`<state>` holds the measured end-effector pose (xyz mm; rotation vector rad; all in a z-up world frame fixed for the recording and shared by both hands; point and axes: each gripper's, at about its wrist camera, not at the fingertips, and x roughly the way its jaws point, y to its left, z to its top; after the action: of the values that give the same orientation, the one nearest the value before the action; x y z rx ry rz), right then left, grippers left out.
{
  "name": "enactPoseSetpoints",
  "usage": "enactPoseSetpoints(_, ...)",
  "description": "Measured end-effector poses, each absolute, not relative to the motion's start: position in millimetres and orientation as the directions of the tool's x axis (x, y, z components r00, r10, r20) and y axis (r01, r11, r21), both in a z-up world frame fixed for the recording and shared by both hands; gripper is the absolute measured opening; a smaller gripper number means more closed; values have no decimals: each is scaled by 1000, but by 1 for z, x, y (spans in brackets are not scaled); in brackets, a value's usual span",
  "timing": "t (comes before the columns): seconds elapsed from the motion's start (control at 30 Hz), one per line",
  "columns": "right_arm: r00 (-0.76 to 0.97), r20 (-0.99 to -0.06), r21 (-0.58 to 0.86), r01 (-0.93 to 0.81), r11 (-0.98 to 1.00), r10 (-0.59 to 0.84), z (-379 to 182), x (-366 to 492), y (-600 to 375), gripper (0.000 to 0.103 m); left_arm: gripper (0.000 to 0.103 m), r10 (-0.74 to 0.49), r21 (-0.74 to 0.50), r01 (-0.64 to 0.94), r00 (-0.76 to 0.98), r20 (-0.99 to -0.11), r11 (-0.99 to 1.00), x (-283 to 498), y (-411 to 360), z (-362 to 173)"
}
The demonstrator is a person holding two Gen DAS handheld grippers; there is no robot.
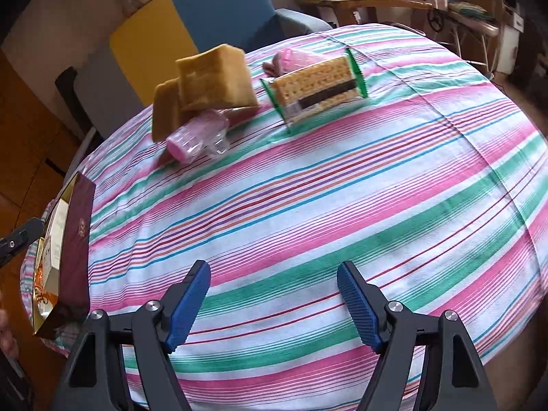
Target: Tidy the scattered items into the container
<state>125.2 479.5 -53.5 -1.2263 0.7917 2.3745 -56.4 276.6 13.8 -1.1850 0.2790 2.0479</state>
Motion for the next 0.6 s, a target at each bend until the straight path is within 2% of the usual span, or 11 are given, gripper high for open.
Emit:
enactPoseSetpoints(0.37, -627, -771, 349, -561, -751, 110, -23, 105, 566, 78, 59, 465, -170, -721, -232, -855, -672, -79, 353, -23)
enactPoseSetpoints(0.6, -648, -750, 385, -594, -707, 136, -16, 52, 633, 78, 60, 484, -140, -776, -232, -844, -615, -85, 390, -34)
